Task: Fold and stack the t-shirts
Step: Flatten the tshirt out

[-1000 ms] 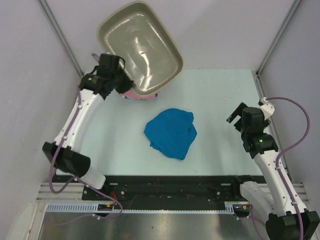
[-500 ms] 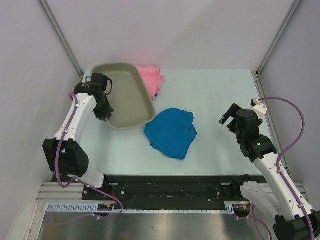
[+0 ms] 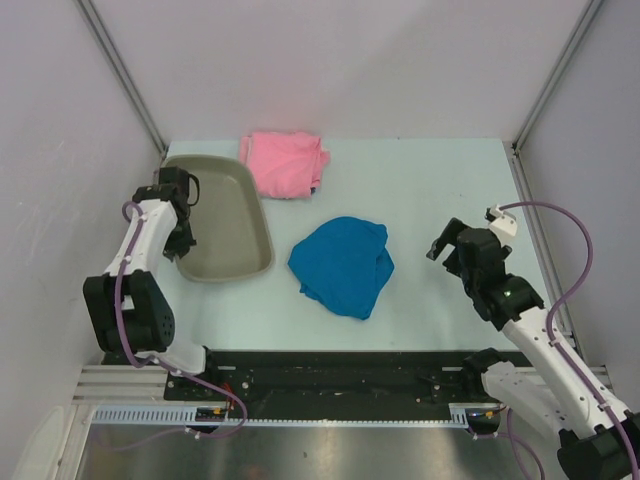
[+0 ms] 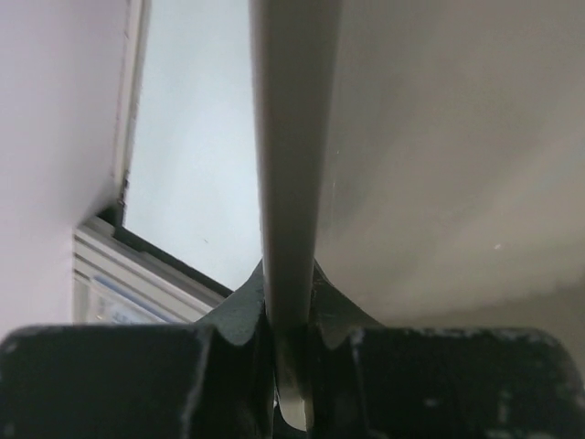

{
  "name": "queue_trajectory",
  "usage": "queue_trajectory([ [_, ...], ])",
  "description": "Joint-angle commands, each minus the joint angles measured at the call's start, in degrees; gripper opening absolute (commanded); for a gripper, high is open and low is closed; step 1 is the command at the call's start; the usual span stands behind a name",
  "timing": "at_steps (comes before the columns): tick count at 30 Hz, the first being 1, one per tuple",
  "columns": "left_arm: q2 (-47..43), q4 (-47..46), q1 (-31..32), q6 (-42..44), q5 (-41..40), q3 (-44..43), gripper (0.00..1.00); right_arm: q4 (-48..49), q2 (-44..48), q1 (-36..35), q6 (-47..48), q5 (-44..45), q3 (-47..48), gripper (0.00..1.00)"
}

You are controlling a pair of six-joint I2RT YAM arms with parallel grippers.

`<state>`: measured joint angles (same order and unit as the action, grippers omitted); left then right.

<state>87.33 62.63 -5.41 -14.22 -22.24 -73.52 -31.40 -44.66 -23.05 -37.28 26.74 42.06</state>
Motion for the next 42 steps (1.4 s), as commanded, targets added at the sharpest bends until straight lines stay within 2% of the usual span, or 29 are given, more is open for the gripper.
queue_trajectory([
  [1,1.8,-10.8,-2.1,12.4,-5.3,1.0,0.0,2.7,0.5,-1.2,-1.1,2.0,-0.9,1.0],
  [5,7.1,-10.9,-5.0,12.9,-5.2,-3.0,0.0,5.0,-0.9,-1.5,-0.3,1.3,-1.8,1.0],
  [9,12.6,-8.3,-8.2,11.0,-9.3,-7.6,0.0,6.2,-2.5,-1.7,0.4,0.7,-2.0,1.0],
  [10,13.0,-8.3,-8.7,11.1,-10.8,-8.4,0.05,6.5,-2.7,-1.9,0.5,0.5,-2.0,1.0],
  [11,13.5,-7.9,-9.3,10.6,-12.6,-10.3,0.17,7.0,-3.1,-2.2,0.6,0.6,-2.2,1.0],
  [17,12.7,-5.2,-13.7,8.4,-7.5,-17.8,0.51,8.7,-4.7,-3.0,1.5,0.8,-2.5,1.0],
  [18,12.2,-5.1,-13.8,8.3,-5.7,-18.3,0.72,8.8,-5.1,-3.1,1.3,0.6,-2.5,1.0],
  [19,11.6,-4.6,-13.8,7.5,-4.7,-19.0,0.99,9.2,-5.3,-3.8,1.3,0.6,-2.5,1.0],
  [24,5.8,-3.0,-13.6,1.8,6.2,-20.9,1.0,9.0,-5.4,-6.1,0.3,2.1,-2.6,1.0],
  [26,2.1,-4.0,-11.6,0.2,12.0,-18.6,1.0,8.6,-4.6,-7.4,0.1,3.4,-2.5,1.0],
  [27,-2.4,-4.9,-6.2,0.6,12.6,-17.9,1.0,8.6,-4.4,-7.7,0.6,3.8,-2.5,1.0],
  [29,-6.4,-5.8,2.2,0.7,8.3,-15.6,1.0,8.9,-4.1,-8.3,1.2,4.0,-2.3,1.0],
  [30,-9.3,-5.6,10.4,0.1,8.0,-14.7,1.0,9.0,-3.9,-8.5,1.6,3.9,-2.2,1.0],
  [33,-13.7,-11.9,20.6,-5.0,14.3,-5.6,1.0,7.6,-5.2,-8.9,1.9,5.2,-1.1,1.0],
  [35,-13.9,-16.3,23.1,-10.5,19.1,2.7,1.0,6.1,-5.8,-9.0,1.8,6.3,-0.4,1.0],
  [38,-12.2,-23.7,28.0,-15.1,18.5,10.4,1.0,5.3,-5.4,-9.4,1.8,7.4,-0.3,1.0],
  [42,-9.6,-30.1,32.5,-21.5,18.6,15.2,1.0,3.3,-4.7,-9.6,1.7,9.0,-0.1,1.0],
])
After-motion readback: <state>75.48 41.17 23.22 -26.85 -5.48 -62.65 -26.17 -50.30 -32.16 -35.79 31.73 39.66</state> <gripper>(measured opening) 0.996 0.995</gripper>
